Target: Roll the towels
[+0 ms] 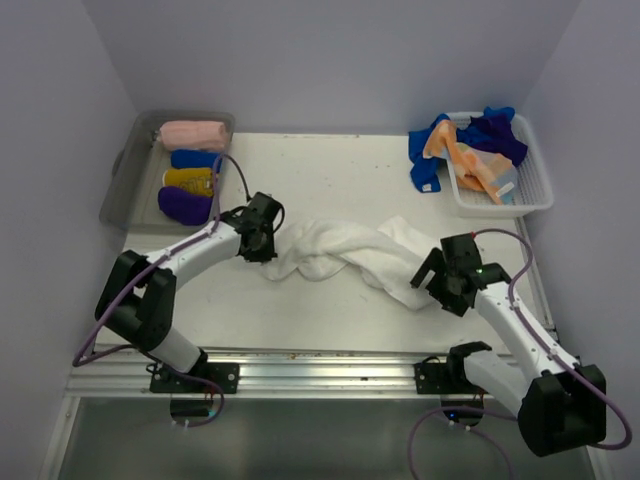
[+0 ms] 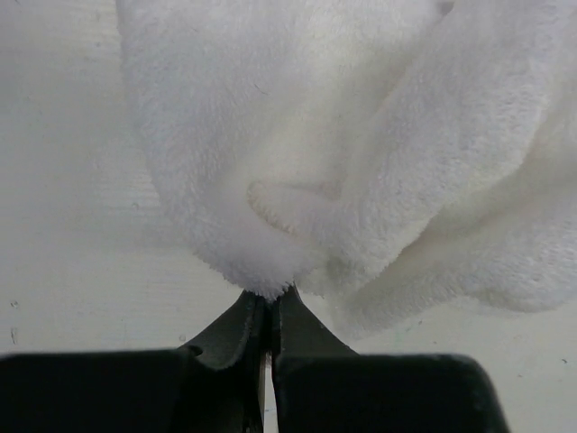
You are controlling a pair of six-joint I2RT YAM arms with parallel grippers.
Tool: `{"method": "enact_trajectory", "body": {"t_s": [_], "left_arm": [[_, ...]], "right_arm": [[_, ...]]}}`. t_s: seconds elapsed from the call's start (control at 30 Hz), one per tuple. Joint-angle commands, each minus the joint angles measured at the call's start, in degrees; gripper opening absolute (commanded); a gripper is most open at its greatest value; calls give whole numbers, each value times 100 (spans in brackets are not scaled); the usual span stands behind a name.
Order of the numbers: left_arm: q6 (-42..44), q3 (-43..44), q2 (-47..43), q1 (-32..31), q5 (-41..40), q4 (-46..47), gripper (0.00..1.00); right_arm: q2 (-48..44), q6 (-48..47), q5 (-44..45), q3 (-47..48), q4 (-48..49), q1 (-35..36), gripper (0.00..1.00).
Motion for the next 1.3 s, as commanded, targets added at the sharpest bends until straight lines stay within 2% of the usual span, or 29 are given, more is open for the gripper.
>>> {"method": "enact_trajectory", "body": {"t_s": [0.0, 0.1, 0.17, 0.2, 0.23, 0.27, 0.37, 0.47, 0.5, 0.57, 0.6, 0.7, 0.77, 0.87, 0.97, 1.03, 1.07, 1.17, 1.2, 1.27], "left_arm": [[110, 480, -283, 96, -14, 122, 0], [154, 761, -388, 104, -5, -45, 0], [198, 894, -485, 104, -13, -150, 0], [216, 1016, -503, 113, -13, -168, 0], [268, 1087, -503, 131, 13, -194, 0], [303, 1192, -477, 192, 74, -264, 0], [488, 1816, -258, 341, 144, -484, 0], [664, 2825, 33, 508, 162, -713, 0], [708, 3437, 112, 552, 127, -791, 0], [796, 4029, 226, 762, 144, -968, 0], [822, 4502, 244, 868, 232, -994, 0], [814, 5120, 183, 1474, 820, -1038, 0], [814, 5192, -27, 1903, 1066, -951, 0], [866, 4939, -440, 2317, 1348, -810, 0], [893, 4202, -985, 2503, 1472, -643, 0], [840, 3280, -1475, 2504, 1612, -442, 0], [805, 2537, -1652, 2504, 1726, -371, 0], [647, 1356, -2268, 2504, 2059, -169, 0], [586, 629, -2496, 2504, 2096, -177, 14], [594, 19, -2638, 2504, 2209, -221, 52]], "right_arm": [[-126, 710, -522, -606, 662, 18, 95], [278, 746, -637, -810, 1540, 18, 93], [698, 711, -637, -749, 1998, 18, 71], [866, 693, -637, -583, 2060, 27, 54], [972, 659, -550, -425, 1965, 18, 32], [1061, 554, -471, -223, 1886, 18, 0], [1088, 291, -198, 699, 1649, 18, 0], [1184, -244, 248, 2217, 1149, 18, 0], [1245, -395, 320, 3118, 982, 18, 0], [1421, -851, 443, 3993, 577, 10, 0], [1465, -993, 601, 4746, 463, 18, 0], [1466, -1450, 1075, 5804, -47, 9, 0], [1256, -1705, 1304, 6044, -276, -25, 0], [835, -1837, 1735, 5949, -557, -61, 0], [238, -1812, 2104, 5144, -847, -52, 0], [-45, -1698, 2210, 4712, -1145, -52, 0], [-220, -1523, 2219, 4248, -1225, -61, 0], [-792, -997, 2228, 3534, -1612, -61, 0], [-1063, -855, 2202, 3096, -1804, -61, 4], [-1293, -513, 2176, 2733, -1972, -61, 26]]}}
